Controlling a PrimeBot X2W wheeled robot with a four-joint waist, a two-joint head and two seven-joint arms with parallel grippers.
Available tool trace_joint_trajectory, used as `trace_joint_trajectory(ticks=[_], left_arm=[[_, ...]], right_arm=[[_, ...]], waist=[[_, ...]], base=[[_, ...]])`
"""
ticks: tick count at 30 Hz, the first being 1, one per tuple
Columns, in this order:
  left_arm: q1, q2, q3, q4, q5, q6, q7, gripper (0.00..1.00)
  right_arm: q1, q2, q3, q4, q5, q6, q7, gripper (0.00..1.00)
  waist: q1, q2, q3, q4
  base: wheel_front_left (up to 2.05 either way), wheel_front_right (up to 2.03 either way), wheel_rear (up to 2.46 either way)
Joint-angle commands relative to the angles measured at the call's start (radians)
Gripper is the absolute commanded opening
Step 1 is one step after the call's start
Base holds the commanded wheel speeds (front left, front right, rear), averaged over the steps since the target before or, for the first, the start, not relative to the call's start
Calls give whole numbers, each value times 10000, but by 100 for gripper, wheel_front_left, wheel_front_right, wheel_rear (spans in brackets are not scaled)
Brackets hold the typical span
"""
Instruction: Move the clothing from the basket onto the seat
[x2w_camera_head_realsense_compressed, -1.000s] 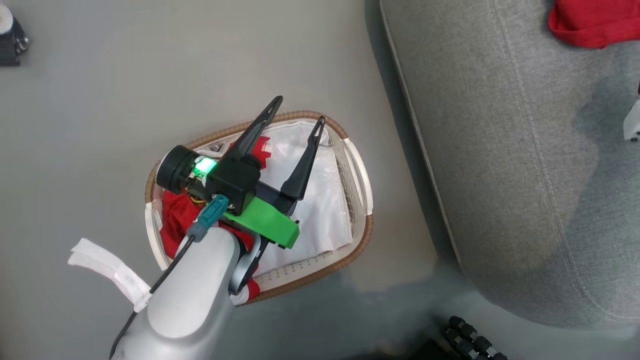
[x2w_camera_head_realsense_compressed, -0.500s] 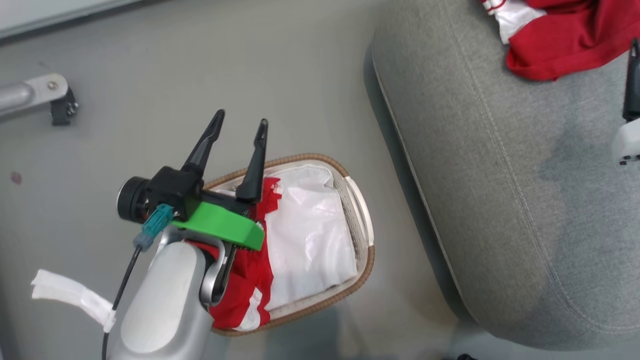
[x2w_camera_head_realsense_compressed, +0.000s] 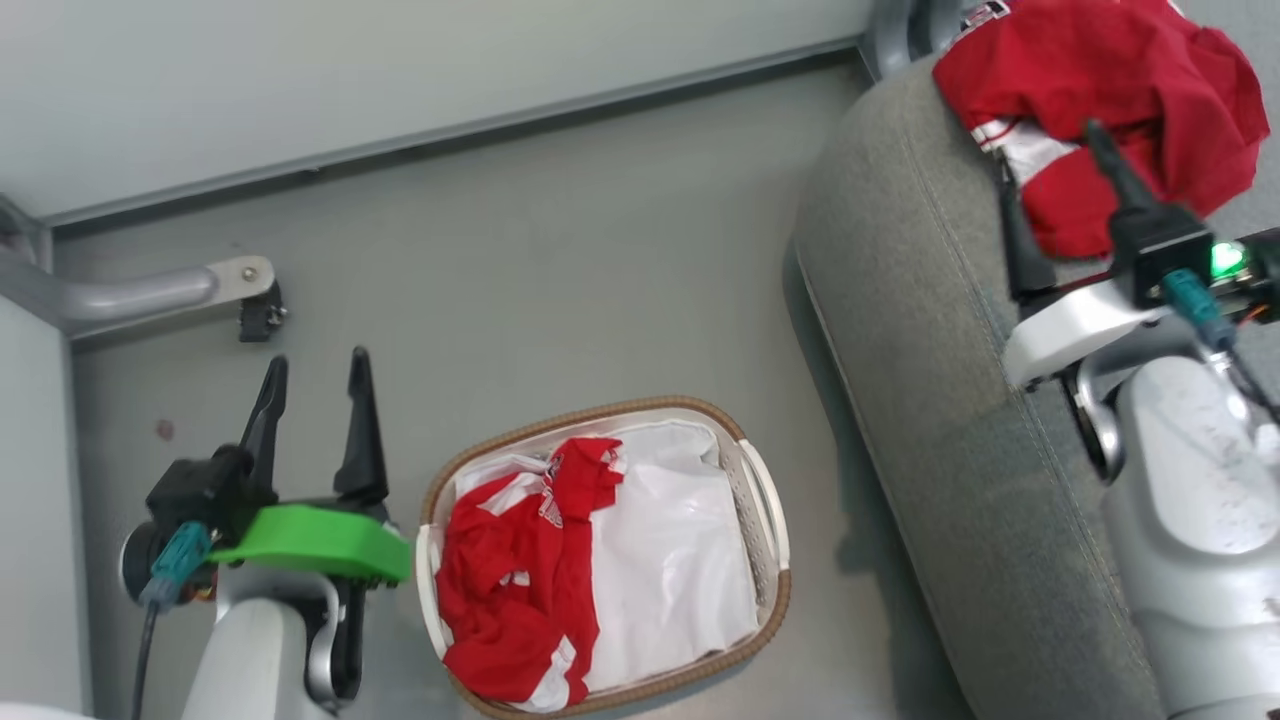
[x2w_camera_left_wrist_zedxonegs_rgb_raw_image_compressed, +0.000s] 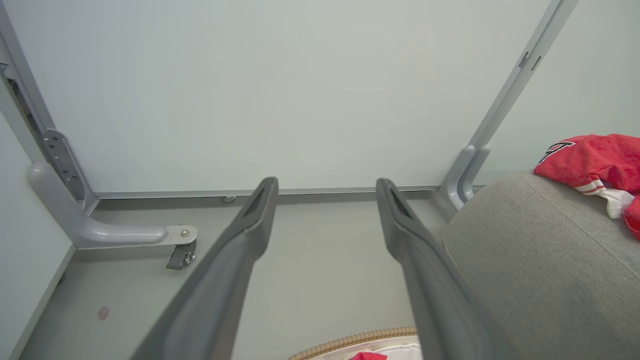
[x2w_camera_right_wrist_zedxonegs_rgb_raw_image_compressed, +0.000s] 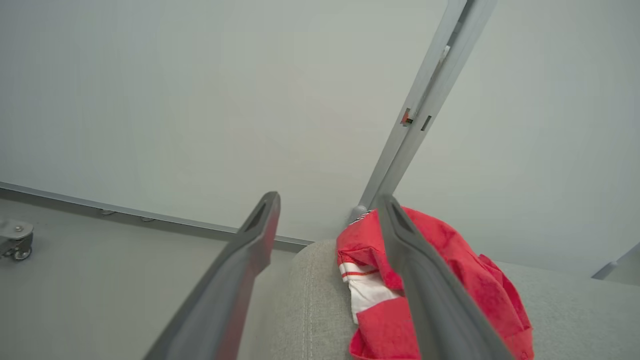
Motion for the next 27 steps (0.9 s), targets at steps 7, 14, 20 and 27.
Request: trace_joint_trajectory(ticks=[7, 14, 20, 27], left_arm=[[1077, -57, 775, -30, 56, -26, 5, 100], [1874, -73, 993, -154, -243, -27, 5, 100], [2404, -76, 870, -218, -448, -27, 5, 100], [2682, -76, 557, -153, -744, 44, 5, 100]], right_arm=[[1198, 695, 516, -243, 318, -14, -17, 100], [2249, 1025, 692, -525, 514, -14, -17, 100], [3180, 1065, 701, -858, 913, -14, -17, 100], [4158, 1065, 683, -1179, 1598, -14, -17, 100]], waist=[[1, 0, -1013, 771], [1, 0, -1429, 778], [1, 0, -1772, 816], [1, 0, -1962, 839]], base=[[0, 0, 0], [0, 0, 0], [0, 0, 0], [0, 0, 0]])
